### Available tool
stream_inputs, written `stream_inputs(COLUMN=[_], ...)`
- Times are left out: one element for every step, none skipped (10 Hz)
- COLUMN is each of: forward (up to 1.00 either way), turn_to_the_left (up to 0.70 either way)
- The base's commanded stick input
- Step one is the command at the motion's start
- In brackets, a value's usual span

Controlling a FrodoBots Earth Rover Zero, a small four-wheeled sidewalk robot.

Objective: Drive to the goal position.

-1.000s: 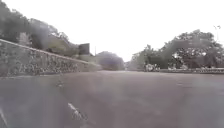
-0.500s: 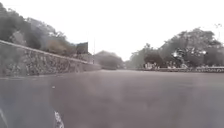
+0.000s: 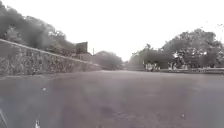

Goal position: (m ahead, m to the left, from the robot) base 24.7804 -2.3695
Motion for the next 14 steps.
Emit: stream_inputs(forward=[0.70, 0.70, 0.70, 0.70, 0.70, 0.70, 0.70, 0.70, 0.70, 0.70, 0.70, 0.70, 0.70, 0.70], turn_to_the_left=[0.00, 0.00, 0.00, 0.00, 0.00, 0.00, 0.00, 0.00, 0.00, 0.00, 0.00, 0.00, 0.00, 0.08])
